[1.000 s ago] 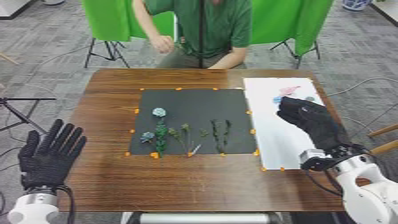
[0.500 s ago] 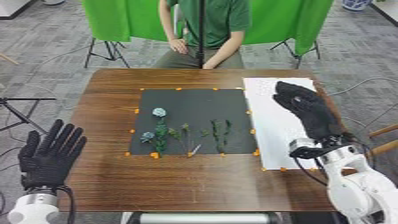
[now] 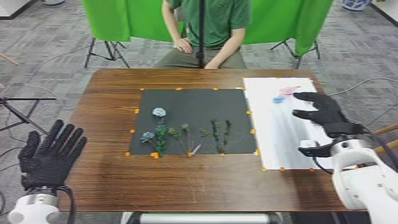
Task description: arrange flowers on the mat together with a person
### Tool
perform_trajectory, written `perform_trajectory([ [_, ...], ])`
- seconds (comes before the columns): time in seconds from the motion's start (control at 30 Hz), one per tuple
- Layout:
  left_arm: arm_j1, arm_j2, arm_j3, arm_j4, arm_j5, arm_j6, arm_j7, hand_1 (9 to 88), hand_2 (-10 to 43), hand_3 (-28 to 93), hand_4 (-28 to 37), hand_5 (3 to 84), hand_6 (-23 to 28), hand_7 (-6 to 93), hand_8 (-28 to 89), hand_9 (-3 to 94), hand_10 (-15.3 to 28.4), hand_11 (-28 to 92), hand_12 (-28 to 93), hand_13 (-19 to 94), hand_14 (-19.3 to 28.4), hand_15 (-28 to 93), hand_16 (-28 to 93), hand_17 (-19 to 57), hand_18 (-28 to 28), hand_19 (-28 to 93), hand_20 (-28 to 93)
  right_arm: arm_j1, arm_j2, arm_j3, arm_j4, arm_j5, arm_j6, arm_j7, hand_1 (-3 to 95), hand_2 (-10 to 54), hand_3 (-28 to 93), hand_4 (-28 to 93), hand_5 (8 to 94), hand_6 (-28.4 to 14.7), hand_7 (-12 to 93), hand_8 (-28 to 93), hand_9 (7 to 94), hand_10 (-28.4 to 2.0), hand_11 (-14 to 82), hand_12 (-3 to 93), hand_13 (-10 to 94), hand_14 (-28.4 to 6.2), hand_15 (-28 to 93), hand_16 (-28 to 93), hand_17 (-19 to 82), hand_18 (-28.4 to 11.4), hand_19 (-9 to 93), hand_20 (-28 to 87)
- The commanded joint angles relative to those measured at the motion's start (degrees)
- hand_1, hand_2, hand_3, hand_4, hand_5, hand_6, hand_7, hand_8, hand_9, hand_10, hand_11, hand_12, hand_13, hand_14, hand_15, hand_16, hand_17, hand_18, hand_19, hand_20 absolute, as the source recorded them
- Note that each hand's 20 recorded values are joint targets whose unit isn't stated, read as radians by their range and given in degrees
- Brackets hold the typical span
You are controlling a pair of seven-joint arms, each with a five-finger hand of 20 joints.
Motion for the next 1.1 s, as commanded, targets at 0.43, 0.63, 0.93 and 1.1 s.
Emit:
perform_trajectory([
  [0.43,0.77,-0.86,0.27,0.18,-0.05,-0.20,-0.24,24.1,11.9,70,-28.3,41.3,6.6,5.6,-9,36.5,12.8,13,6,27,13.2,25,-7,-2.6,11.2,23,11,8.99,1.96,-7.01,8.89,-35.73,-12.46,19.62,50.1,-9.5,79,-28,42.2,1.7,19,-14,36.8,-9.2,3.5,11.2,25,-11.5,6,11,19,-13.1,23,22],
  [0.63,1.09,-0.36,0.44,0.11,-0.72,-0.33,0.84,24.1,12.0,70,-28.3,41.2,6.6,5.7,-9,36.5,12.8,13,6,27,13.4,25,-7,-2.7,11.2,23,11,10.56,1.79,-7.55,11.31,-32.33,-14.28,19.76,52.8,-9.5,77,-28,39.2,1.3,18,-14,37.2,-9.5,3.6,11.6,34,-10.3,11,14,22,-15.0,30,24],
  [0.93,0.91,-0.51,0.54,0.08,-0.47,-0.48,0.70,24.0,12.1,70,-28.3,41.2,6.6,5.7,-9,36.7,12.9,13,6,27,13.6,25,-7,-2.7,11.2,23,11,10.70,1.47,-9.28,14.11,-26.59,-14.12,18.17,60.1,-9.5,68,-28,51.0,3.1,19,-14,52.9,-9.1,8.5,13.8,57,-6.7,20,18,29,-14.4,48,31],
  [1.1,0.79,-0.67,0.58,0.12,-0.32,-0.40,0.26,24.1,12.1,70,-28.3,41.3,6.7,5.7,-9,36.7,12.9,14,6,27,13.6,25,-7,-2.7,11.2,23,11,9.72,1.02,-10.64,14.26,-26.77,-10.10,17.74,67.8,-9.5,55,-28,61.4,3.5,24,-8,68.3,-8.7,10.2,24.7,68,-3.0,18,38,35,-11.9,51,36],
])
